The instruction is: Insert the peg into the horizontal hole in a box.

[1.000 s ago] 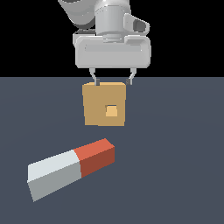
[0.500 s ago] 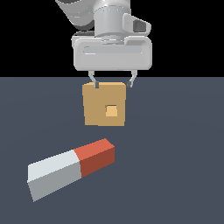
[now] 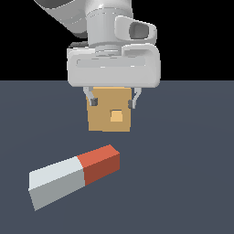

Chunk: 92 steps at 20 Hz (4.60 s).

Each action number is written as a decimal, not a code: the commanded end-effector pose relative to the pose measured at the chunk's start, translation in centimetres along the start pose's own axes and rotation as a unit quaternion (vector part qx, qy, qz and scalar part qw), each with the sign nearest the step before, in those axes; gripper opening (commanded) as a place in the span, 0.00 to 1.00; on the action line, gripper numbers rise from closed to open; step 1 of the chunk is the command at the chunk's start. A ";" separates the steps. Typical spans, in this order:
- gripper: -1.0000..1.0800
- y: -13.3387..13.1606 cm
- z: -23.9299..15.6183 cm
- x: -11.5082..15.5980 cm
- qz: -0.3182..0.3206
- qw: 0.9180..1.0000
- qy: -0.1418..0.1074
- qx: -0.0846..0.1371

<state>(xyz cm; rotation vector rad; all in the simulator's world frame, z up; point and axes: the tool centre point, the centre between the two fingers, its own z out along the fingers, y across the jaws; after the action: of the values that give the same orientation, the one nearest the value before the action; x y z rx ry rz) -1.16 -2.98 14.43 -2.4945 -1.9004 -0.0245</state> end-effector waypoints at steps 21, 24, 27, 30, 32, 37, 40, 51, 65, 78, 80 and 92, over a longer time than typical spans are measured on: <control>0.96 -7.0 6.9 -13.0 0.344 0.939 -0.009 -0.001; 0.96 -7.2 7.0 -13.1 0.350 0.937 -0.008 -0.001; 0.96 -7.2 7.0 -13.1 0.348 0.937 -0.009 0.000; 0.96 -7.2 7.5 -13.1 0.349 0.937 -0.009 0.000; 0.96 -7.2 8.1 -13.1 0.349 0.937 -0.009 0.000; 0.96 -7.3 10.3 -13.1 0.350 0.937 -0.009 0.000; 0.96 -7.3 11.4 -13.2 0.351 0.936 -0.008 0.000; 0.00 -7.3 12.1 -13.2 0.351 0.936 -0.008 0.000; 0.00 -5.9 11.6 -12.3 0.304 0.953 -0.009 0.000; 0.00 -0.8 9.6 -6.0 0.074 0.997 -0.009 0.001; 0.00 -0.2 9.3 -4.6 0.032 0.999 -0.009 0.002; 0.00 0.7 8.1 0.6 -0.118 0.993 -0.008 0.003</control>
<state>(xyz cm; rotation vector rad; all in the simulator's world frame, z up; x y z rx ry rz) -0.46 -2.81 6.06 -2.2816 -2.1576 0.0030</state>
